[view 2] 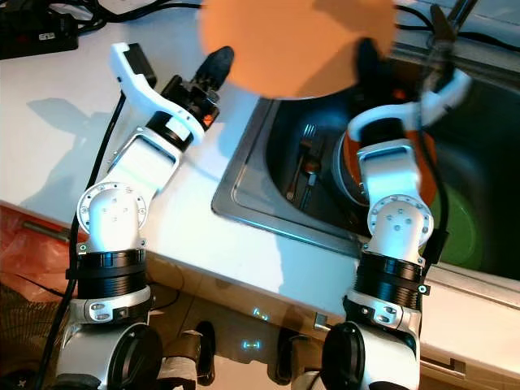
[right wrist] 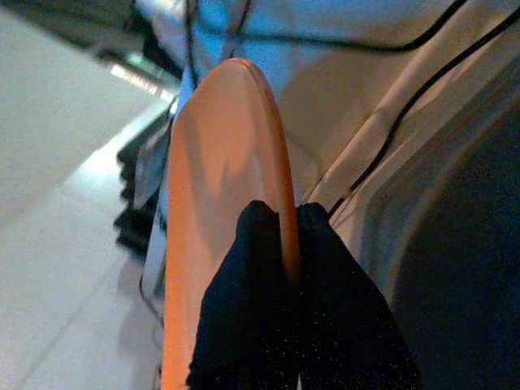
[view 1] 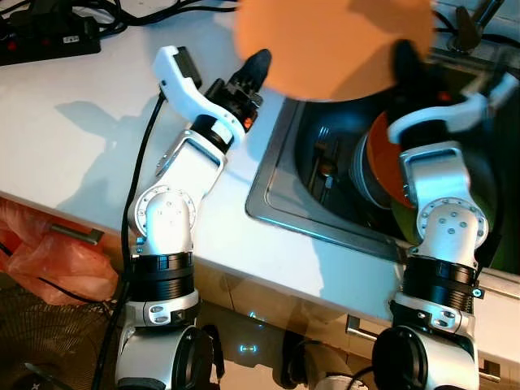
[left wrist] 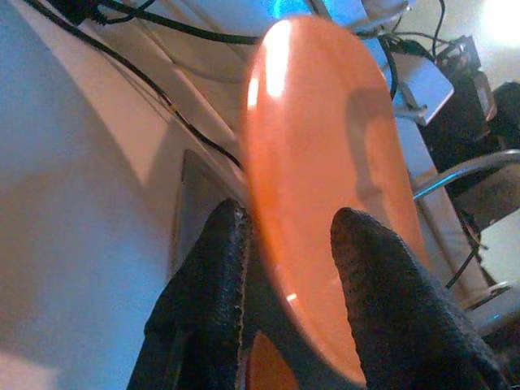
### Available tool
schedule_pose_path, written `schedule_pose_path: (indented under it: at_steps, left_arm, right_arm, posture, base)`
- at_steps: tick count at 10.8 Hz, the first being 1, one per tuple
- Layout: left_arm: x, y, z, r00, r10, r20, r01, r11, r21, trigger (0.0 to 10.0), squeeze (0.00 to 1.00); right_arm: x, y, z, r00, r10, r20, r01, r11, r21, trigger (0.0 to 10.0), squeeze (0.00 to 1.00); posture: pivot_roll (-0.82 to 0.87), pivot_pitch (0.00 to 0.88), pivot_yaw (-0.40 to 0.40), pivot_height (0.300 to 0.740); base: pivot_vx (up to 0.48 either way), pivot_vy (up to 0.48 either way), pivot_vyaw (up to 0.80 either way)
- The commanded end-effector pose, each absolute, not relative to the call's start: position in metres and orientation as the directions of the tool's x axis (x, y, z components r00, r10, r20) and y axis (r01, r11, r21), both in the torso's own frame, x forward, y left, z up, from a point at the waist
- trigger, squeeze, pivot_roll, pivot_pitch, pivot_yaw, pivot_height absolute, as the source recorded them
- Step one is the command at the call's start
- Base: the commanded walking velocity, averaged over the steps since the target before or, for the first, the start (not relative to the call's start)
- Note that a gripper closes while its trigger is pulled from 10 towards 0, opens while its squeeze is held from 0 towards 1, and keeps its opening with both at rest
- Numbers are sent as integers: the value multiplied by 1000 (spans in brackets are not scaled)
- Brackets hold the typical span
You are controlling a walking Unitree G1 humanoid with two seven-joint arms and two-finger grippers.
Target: Kitchen organization
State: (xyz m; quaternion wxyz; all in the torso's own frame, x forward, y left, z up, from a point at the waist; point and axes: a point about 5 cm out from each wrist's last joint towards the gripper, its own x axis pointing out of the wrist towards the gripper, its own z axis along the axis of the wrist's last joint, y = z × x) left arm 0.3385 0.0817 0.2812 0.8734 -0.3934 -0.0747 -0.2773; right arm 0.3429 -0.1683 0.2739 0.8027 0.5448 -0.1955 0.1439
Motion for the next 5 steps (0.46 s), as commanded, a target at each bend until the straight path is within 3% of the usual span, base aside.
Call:
schedule_pose_path:
  at_steps: [1, 4, 5]
  left_arm:
    - [335, 78, 281, 825, -446, 348, 560, 553, -617, 10000, 0]
    - [334, 77, 274, 831, -473, 293, 552, 630, -546, 10000, 0]
    - [334, 77, 272, 832, -482, 273, 550, 659, -512, 10000, 0]
  right_arm:
    - [339, -178, 287, 851, -49, 523, -480, 331, 812, 0, 0]
    - [339, -199, 286, 846, -174, 504, -439, 307, 844, 0, 0]
    - [338, -201, 286, 844, -161, 511, -422, 389, 819, 0, 0]
  posture:
    - [111, 269, -2, 740]
    - [111, 269, -1, 740]
    - [112, 269, -1, 740]
  base:
    - [0, 0, 0]
    - [0, 0, 0]
    - [0, 0, 0]
